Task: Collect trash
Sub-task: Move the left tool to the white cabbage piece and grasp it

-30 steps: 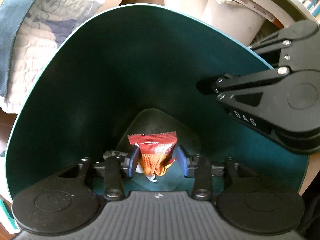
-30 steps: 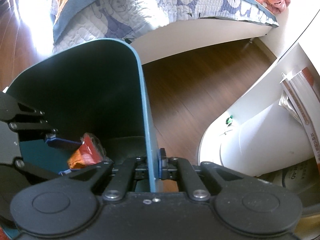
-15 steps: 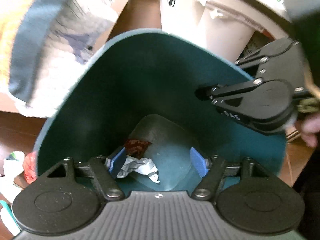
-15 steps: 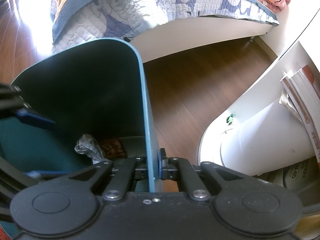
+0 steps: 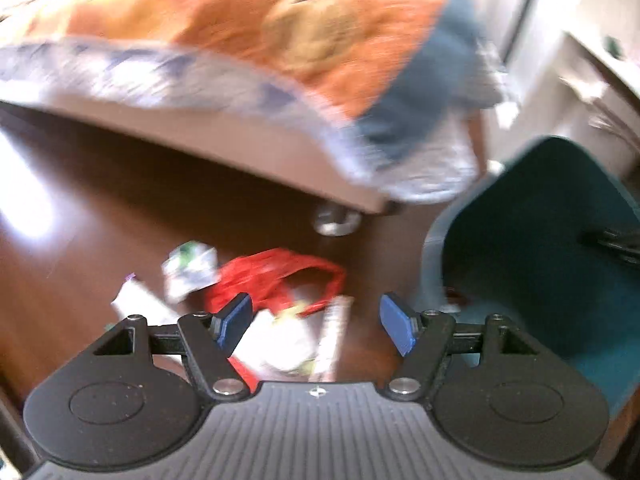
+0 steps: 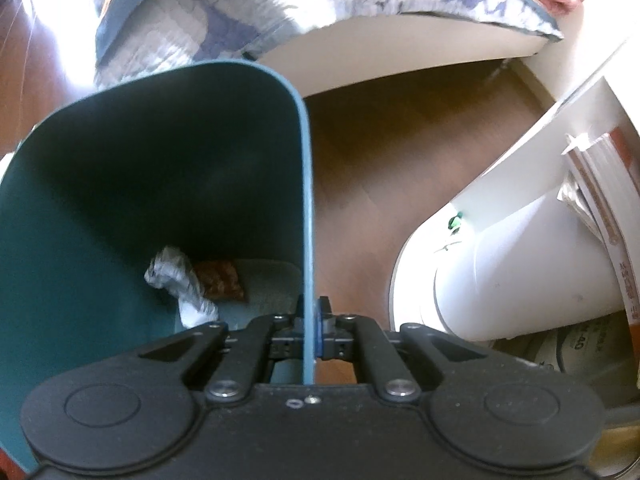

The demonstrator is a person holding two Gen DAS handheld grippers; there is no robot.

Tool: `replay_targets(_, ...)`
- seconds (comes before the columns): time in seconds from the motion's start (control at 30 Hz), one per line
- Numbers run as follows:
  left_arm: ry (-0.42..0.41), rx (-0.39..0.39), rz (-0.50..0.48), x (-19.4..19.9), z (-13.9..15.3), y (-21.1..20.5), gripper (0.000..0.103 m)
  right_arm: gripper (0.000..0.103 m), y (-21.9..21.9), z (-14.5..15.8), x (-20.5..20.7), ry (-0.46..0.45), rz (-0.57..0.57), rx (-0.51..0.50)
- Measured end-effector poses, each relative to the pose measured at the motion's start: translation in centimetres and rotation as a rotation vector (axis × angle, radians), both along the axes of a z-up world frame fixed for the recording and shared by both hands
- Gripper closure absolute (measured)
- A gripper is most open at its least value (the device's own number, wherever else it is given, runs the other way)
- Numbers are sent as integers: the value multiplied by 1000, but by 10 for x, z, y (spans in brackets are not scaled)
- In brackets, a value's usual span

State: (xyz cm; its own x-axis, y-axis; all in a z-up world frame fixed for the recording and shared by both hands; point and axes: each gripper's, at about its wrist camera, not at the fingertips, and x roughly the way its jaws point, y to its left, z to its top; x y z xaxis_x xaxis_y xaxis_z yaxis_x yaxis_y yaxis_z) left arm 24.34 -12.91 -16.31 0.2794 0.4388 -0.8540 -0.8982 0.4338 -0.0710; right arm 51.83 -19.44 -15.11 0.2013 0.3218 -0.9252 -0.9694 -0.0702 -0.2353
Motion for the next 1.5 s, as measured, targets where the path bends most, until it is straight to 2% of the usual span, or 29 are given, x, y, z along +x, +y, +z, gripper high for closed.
replay_targets(0.13,-9,-19,53,-19,-27,6,33,99,2,-1,-8,-44,65,-79)
replay_targets(0.33,-2,-63,29,-23,-64,-3,33,99,13,-2,-18,-75,74,-173)
replay_targets(0.5,25,-83,8,-25,-89,-9,33,101,20,-2,-27,-116,65,-162)
replay_targets(0.7,22,-95,13,-31,-104,-7,33,101,36,5,-25,-153,52,-140)
replay_targets(0.97,16,-103,15,-33,-114,-2,33,101,53,6,-7,-225,-49,-130)
replay_targets(1.1,11,-118,13,-31,-127,-1,33,100,51,4,-3,-227,-59,-197)
replay_targets(1.37,24,-170,-4,-27,-168,1,33,92,34,-2,-26,-262,97,-398)
replay_targets(1.5,42,-205,10,-19,-194,16,33,92,33,-1,-29,-229,40,-395)
